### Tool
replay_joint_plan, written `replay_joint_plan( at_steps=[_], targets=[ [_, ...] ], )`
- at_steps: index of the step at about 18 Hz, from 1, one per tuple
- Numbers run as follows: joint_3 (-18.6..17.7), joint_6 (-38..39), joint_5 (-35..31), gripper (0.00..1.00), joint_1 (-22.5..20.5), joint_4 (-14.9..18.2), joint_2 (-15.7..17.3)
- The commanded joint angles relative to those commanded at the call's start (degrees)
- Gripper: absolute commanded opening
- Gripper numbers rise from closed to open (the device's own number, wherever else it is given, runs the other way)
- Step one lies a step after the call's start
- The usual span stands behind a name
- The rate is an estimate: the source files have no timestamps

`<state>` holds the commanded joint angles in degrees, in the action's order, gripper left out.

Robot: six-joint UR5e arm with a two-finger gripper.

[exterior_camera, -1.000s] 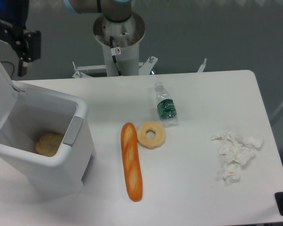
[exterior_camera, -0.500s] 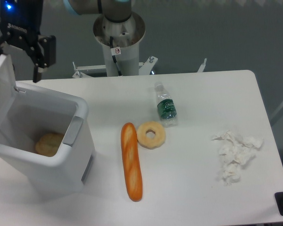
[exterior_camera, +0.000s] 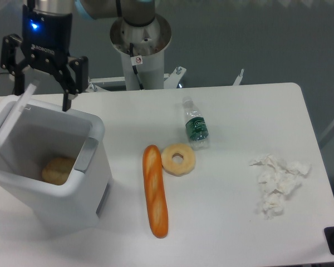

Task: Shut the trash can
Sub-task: 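Push the lid forward and down onto the trash can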

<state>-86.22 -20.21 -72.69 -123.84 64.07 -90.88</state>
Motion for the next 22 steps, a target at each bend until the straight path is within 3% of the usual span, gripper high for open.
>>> replay_joint_plan(
  at_steps=[14,22],
  targets=[
    [0.0,-3.34,-3.69,1.0,-0.88,-0.26,-5.62],
    [0.26,-3.96,-4.92,1.0,-1.93,-2.11,-8.26]
  ],
)
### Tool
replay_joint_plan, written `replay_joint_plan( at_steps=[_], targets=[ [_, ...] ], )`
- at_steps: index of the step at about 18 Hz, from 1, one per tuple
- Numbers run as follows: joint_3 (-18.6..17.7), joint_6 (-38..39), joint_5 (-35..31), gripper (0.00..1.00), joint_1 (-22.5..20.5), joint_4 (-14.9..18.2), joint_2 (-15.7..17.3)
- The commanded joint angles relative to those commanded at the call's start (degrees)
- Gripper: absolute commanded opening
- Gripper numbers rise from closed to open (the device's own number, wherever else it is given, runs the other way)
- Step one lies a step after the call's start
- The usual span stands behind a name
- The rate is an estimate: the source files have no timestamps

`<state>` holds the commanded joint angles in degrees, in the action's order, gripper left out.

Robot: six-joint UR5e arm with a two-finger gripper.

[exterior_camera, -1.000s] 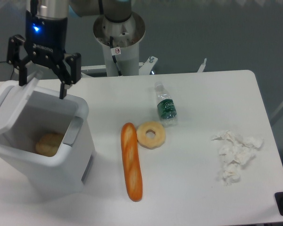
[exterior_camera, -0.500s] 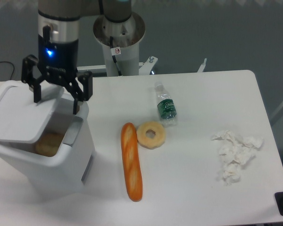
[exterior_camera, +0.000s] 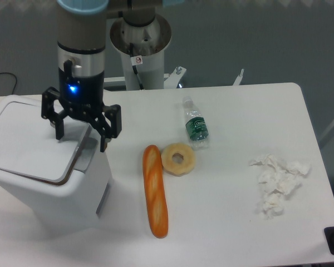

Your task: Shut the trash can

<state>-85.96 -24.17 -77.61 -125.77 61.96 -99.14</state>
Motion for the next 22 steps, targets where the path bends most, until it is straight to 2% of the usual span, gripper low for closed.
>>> replay_joint_plan(
  at_steps=[10,14,17,20,22],
  targets=[
    [0.18,0.26,0.0,1.0,-0.62,-1.85,-0.97],
    [2.81,1.84,0.26,1.0,-1.23,-1.76,-0.53],
    [3.43,1.94,0.35,1.0,-4.38,-1.76,-0.53],
    [3.25,-0.25,0.09,1.0,-10.09,-1.85,-2.19],
    [2.91,-5.07,-1.22,1.0,-14.75,-1.85,-3.42]
  ],
)
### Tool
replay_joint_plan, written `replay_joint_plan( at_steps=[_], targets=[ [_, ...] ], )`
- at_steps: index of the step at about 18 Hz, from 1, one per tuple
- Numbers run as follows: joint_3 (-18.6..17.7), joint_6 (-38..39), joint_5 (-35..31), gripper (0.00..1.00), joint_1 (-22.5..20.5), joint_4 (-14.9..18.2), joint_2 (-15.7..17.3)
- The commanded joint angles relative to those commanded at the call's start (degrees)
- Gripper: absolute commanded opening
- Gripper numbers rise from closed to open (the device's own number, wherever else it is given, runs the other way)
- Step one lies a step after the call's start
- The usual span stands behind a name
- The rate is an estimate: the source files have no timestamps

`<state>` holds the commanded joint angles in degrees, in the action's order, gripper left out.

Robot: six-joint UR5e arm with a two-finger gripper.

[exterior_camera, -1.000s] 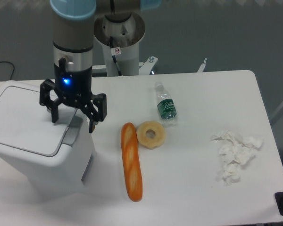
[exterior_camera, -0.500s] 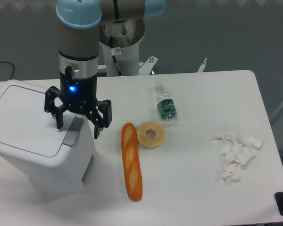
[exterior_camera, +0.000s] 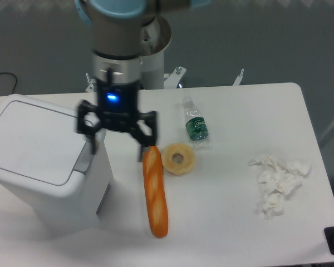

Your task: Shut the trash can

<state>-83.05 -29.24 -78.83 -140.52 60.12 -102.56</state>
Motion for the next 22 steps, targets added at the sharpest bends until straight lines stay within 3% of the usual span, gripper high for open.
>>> replay_joint_plan(
  at_steps=[3,5,12,16,22],
  targets=[
    [-0.88,-12.03,-2.82,1.0,-6.33,0.09,-0.79],
    [-0.97,-18.46,-3.35,1.0,-10.02,0.18,-3.25],
    [-1.32,-43.51,-8.0,1.0,-14.61,0.53,-11.34],
    [-1.14,-50.2,-10.03,1.0,-14.87,-0.09,-14.42],
    [-1.32,-50.74,-10.03,1.0,-14.96,-0.18,-16.27]
  ],
)
